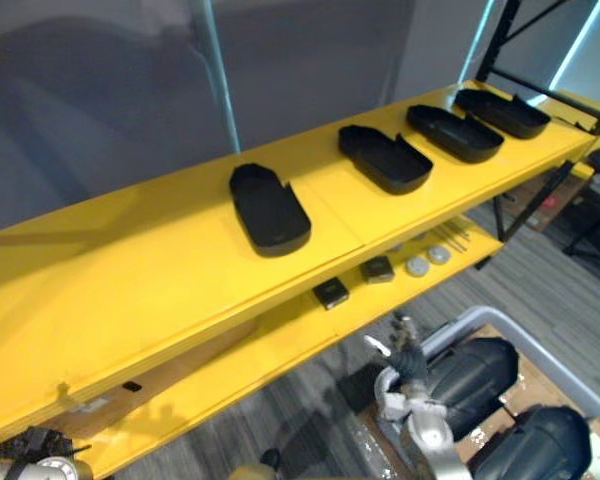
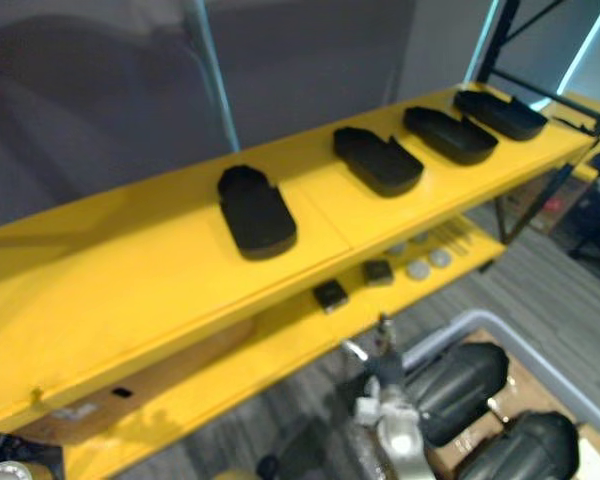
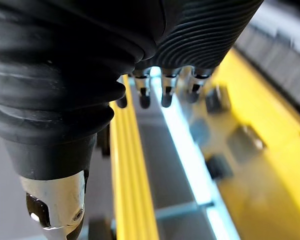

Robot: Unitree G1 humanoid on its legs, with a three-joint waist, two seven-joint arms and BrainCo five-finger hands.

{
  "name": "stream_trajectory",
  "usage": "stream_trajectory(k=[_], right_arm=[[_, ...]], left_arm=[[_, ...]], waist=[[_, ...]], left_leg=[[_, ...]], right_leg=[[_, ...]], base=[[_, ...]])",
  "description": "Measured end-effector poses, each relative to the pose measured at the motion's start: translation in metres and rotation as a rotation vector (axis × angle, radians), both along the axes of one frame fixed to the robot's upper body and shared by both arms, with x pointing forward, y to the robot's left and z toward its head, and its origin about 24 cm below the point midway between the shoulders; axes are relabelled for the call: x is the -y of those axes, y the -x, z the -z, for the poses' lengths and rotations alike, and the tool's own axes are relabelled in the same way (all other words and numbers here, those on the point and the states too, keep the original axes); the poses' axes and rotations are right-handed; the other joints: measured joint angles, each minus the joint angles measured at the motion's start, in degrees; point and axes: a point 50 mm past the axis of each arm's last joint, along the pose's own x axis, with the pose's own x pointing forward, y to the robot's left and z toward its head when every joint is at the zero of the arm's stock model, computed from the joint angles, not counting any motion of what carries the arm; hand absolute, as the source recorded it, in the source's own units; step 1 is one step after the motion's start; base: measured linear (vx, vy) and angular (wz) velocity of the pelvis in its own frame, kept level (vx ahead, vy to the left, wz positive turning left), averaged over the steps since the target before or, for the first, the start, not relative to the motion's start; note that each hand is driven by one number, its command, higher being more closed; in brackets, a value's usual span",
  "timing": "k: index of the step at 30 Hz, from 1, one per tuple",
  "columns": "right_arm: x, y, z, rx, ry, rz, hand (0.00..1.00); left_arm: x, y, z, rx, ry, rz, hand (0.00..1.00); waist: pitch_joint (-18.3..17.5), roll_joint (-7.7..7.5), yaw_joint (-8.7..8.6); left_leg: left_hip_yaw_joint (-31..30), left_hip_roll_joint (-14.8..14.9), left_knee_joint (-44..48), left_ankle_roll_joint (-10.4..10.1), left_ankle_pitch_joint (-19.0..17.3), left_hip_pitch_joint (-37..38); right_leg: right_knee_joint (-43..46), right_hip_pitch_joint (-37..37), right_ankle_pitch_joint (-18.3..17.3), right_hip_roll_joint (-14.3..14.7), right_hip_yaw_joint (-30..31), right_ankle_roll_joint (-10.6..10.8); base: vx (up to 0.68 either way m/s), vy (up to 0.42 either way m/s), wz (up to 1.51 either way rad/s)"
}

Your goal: Walk over and take plastic housings, then place them on the shelf

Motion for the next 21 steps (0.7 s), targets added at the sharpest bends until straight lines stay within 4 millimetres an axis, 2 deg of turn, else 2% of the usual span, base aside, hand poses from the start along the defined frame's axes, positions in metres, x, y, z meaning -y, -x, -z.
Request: stream_trajectory(k=[5,6,7,11,13,17,19,21], right_arm=[[0.015,0.006,0.010,-0.030,0.043,0.091,0.00],[0.017,0.008,0.014,-0.048,0.063,0.109,0.00],[0.020,0.011,0.018,-0.062,0.071,0.131,0.00],[0.027,0.020,0.031,-0.123,0.095,0.204,0.00],[0.030,0.025,0.037,-0.154,0.103,0.245,0.00],[0.040,0.036,0.046,-0.194,0.114,0.324,0.00],[0.047,0.047,0.055,-0.253,0.128,0.372,0.00],[0.050,0.054,0.062,-0.292,0.131,0.395,0.00]], left_arm=[[0.002,0.011,0.032,-0.097,0.107,-0.062,0.00],[0.003,0.015,0.041,-0.115,0.135,-0.082,0.00],[0.005,0.019,0.048,-0.132,0.161,-0.103,0.00],[0.015,0.020,0.068,-0.183,0.237,-0.137,0.00],[0.017,0.024,0.075,-0.200,0.262,-0.193,0.00],[0.022,0.041,0.086,-0.248,0.288,-0.411,0.00],[0.026,0.059,0.093,-0.282,0.293,-0.593,0.00],[0.028,0.067,0.096,-0.291,0.299,-0.687,0.00]], waist=[[0.0,-0.07,-0.55],[0.0,-0.07,-1.42],[0.0,-0.07,-1.59],[0.3,-0.07,-1.82],[0.3,-0.15,-2.76],[0.3,-0.12,-3.09],[0.3,0.00,-3.19],[0.2,-0.20,-3.20]], left_leg=[[2.0,0.4,0.2,0.0,-0.1,0.2],[2.2,0.5,0.2,0.0,-0.1,0.2],[3.0,1.0,0.2,0.0,-0.1,0.4],[4.9,1.4,0.2,-0.1,-0.2,1.6],[5.0,1.6,0.1,-0.1,-0.2,2.0],[6.2,2.2,-0.7,-0.3,0.1,2.4],[6.4,2.2,-1.1,-0.4,0.1,3.0],[6.4,2.2,-1.5,-0.4,0.3,3.0]], right_leg=[[0.4,-1.2,0.0,0.0,2.7,0.0],[0.5,-1.3,0.0,0.0,2.9,0.0],[0.8,-1.8,0.0,0.0,3.9,0.0],[1.0,-1.9,0.1,0.2,5.8,0.1],[1.1,-1.7,0.0,0.3,6.1,0.3],[0.8,-1.9,-0.2,0.6,7.1,0.3],[0.6,-1.8,-0.1,0.6,7.2,0.3],[0.3,-1.8,-0.1,0.6,7.2,0.5]], base=[[-0.01,0.007,-0.20],[-0.01,0.002,-0.19],[-0.01,0.009,-0.29],[-0.03,0.003,-0.26],[-0.05,-0.008,-0.13],[-0.04,-0.010,-0.14],[-0.01,-0.012,-0.08],[0.01,-0.003,0.02]])
